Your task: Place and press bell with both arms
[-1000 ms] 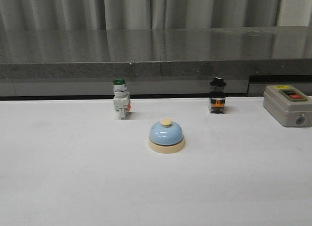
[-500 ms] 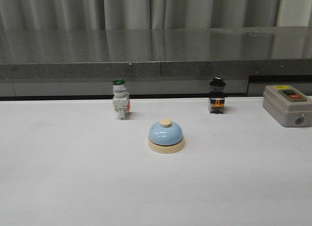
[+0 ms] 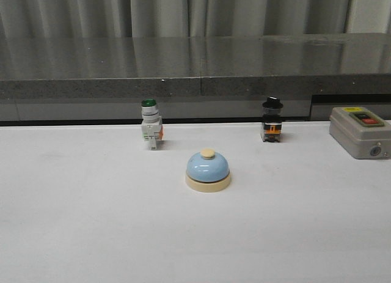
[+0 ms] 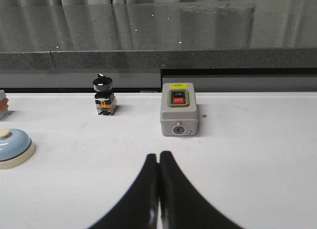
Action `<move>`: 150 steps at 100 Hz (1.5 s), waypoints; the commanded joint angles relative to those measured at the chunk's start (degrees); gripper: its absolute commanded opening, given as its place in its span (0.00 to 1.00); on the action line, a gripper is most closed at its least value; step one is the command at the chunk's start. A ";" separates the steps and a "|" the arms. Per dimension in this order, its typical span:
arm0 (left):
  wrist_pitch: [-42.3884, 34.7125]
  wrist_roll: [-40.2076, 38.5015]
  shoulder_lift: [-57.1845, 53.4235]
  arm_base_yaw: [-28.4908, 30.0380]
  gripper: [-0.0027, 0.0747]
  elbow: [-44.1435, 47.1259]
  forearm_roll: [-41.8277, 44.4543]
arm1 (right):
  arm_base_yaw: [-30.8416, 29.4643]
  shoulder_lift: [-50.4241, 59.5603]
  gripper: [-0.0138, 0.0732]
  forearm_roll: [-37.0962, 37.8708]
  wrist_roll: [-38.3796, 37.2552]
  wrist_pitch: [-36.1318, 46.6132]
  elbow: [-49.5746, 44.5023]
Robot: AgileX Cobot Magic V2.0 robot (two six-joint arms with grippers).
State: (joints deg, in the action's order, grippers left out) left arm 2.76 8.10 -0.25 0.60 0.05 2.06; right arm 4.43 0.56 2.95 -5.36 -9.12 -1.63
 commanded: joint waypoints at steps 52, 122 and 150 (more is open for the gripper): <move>-4.88 -0.51 -1.67 0.07 0.01 2.36 -0.12 | -0.40 0.16 0.09 -0.03 0.02 9.67 4.76; -4.88 -0.51 -1.67 0.07 0.01 2.36 -0.12 | -0.40 -46.36 0.09 -4.88 0.19 -28.32 47.75; -4.88 -0.51 -1.67 0.07 0.01 2.36 -0.12 | 4.81 -61.90 0.09 -8.96 2.63 -27.51 55.36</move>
State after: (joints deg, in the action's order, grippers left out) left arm 2.42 8.10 -0.25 0.60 0.05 2.06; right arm 6.93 -57.59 -5.03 -4.06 -40.42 49.67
